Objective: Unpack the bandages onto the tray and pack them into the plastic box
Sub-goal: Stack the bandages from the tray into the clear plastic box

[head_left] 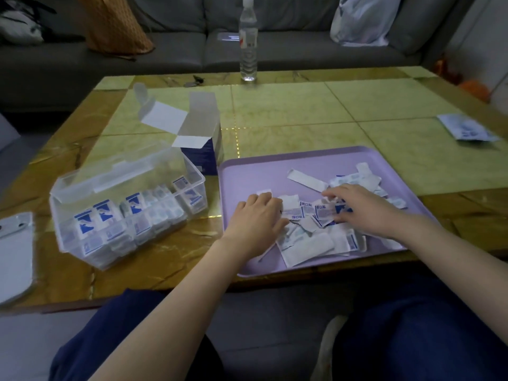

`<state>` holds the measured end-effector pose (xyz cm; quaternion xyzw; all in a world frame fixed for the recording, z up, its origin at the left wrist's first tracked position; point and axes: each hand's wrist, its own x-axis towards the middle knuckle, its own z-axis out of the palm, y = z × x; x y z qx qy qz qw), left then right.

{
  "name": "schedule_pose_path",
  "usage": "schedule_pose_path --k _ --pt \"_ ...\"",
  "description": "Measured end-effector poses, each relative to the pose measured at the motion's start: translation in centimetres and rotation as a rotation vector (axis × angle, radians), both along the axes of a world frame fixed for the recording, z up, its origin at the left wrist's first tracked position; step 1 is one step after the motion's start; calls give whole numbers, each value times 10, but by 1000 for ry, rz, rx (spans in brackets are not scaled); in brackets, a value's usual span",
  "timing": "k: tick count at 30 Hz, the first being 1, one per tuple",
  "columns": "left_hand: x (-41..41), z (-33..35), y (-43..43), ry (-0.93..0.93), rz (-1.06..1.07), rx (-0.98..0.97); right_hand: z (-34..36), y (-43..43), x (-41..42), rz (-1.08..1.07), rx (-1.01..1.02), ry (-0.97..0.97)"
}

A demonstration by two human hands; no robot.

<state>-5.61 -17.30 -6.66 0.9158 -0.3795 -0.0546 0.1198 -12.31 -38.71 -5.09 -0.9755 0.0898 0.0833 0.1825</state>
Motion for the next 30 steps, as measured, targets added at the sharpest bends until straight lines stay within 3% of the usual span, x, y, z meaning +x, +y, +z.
schedule_pose_path --k 10,15,21,26,30 --pt "4 2 -3 35 43 -43 1 1 7 -28 -32 -109" --pt "10 5 2 216 164 -131 0 10 14 -103 51 -211" --pt "15 13 4 396 253 -230 -1 30 31 -48 187 -237" --pt "20 14 7 361 276 -247 8 45 31 23 372 -297" --pt "27 12 13 167 295 -268 6 41 29 38 300 -216"
